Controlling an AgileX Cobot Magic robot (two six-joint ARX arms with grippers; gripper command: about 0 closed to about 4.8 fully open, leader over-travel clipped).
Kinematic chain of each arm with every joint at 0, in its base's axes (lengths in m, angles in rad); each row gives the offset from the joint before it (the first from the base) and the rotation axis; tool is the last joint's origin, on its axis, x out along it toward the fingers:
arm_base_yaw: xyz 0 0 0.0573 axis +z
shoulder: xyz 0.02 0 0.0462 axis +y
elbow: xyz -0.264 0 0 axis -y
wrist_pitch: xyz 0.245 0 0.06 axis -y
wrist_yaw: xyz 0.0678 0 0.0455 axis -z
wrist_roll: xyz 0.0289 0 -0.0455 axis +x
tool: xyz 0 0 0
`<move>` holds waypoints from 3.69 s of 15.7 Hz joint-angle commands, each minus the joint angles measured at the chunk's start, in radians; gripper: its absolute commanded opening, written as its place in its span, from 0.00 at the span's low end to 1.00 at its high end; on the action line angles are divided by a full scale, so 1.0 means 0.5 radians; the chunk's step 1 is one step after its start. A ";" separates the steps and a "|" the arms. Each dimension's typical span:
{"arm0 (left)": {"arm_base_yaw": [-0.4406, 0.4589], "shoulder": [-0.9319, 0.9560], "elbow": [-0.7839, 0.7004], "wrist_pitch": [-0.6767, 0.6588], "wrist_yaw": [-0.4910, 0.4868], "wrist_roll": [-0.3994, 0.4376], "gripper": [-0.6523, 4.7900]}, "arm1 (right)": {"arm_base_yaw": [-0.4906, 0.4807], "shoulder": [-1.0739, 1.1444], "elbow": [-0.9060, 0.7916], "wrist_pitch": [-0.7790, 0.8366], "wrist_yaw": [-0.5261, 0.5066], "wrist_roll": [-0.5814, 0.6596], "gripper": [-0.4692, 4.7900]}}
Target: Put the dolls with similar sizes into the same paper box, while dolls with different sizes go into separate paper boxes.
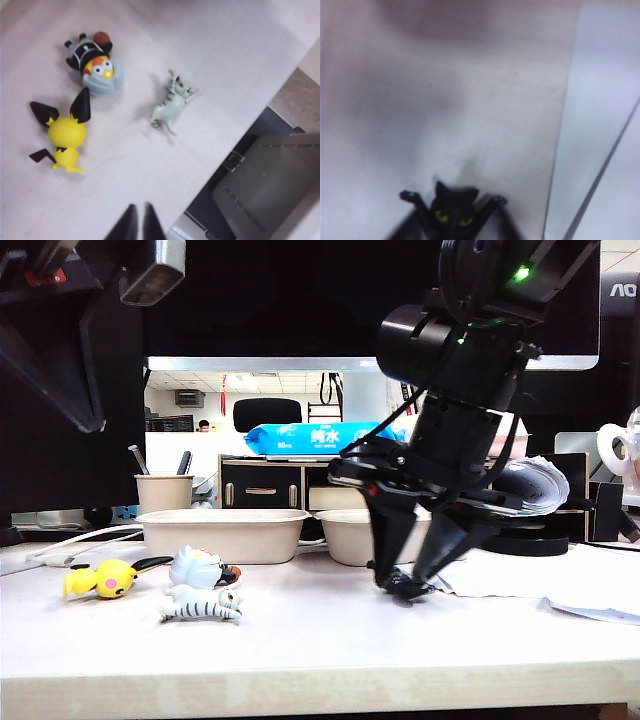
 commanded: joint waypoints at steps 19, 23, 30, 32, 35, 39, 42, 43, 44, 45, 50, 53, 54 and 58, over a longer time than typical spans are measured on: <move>-0.072 0.673 0.005 0.378 0.099 0.120 0.29 | -0.274 0.205 0.870 -0.156 0.027 -0.218 0.41; -0.078 0.787 0.005 0.379 0.218 0.291 0.70 | -0.300 0.202 0.935 -0.276 -0.173 -0.233 0.48; -0.148 0.850 0.005 0.492 0.248 0.406 0.70 | -0.291 0.176 0.938 -0.325 -0.231 -0.233 0.48; -0.211 0.929 0.005 0.546 0.153 0.404 0.70 | -0.292 0.175 0.938 -0.333 -0.230 -0.242 0.48; -0.250 1.039 0.005 0.590 0.060 0.401 0.68 | -0.294 0.175 0.938 -0.362 -0.230 -0.262 0.48; -0.250 1.101 0.006 0.563 0.044 0.396 0.40 | -0.294 0.155 0.938 -0.370 -0.214 -0.285 0.48; -0.250 1.101 0.006 0.536 0.044 0.395 0.39 | -0.306 0.095 0.941 -0.353 -0.199 -0.294 0.48; -0.250 1.100 0.006 0.535 0.045 0.388 0.39 | -0.307 0.076 0.941 -0.353 -0.191 -0.295 0.47; -0.250 1.099 0.010 0.535 0.045 0.360 0.39 | -0.310 0.056 0.941 -0.355 -0.191 -0.298 0.47; -0.250 1.099 0.013 0.538 0.051 0.336 0.39 | -0.311 0.039 0.941 -0.356 -0.191 -0.300 0.48; -0.253 1.074 0.147 0.577 0.191 0.256 0.39 | -0.314 -0.024 0.941 -0.406 -0.191 -0.307 0.47; -0.295 1.074 0.423 0.548 0.237 0.223 0.39 | -0.314 -0.027 0.941 -0.521 -0.190 -0.353 0.47; -0.306 1.074 0.503 0.581 0.235 0.224 0.39 | -0.315 -0.037 0.941 -0.557 -0.191 -0.353 0.47; -0.301 1.074 0.713 0.350 0.221 0.291 0.38 | -0.338 -0.108 0.941 -0.602 -0.183 -0.368 0.47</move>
